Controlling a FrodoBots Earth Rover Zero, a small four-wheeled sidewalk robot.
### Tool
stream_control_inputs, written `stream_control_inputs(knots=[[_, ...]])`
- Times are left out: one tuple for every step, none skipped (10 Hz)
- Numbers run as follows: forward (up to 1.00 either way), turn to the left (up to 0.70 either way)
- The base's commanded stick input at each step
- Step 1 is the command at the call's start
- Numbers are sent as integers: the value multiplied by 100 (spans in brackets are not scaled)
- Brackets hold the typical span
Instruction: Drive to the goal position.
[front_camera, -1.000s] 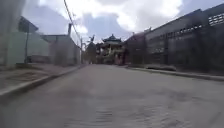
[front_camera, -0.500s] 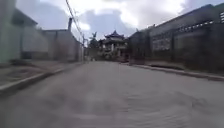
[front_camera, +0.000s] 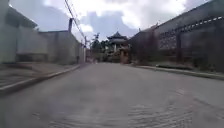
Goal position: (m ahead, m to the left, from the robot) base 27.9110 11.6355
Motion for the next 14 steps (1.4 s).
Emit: stream_control_inputs(knots=[[100,0],[100,0],[100,0],[100,0],[100,0],[100,0],[100,0],[100,0],[100,0],[100,0],[100,0],[100,0],[100,0],[100,0]])
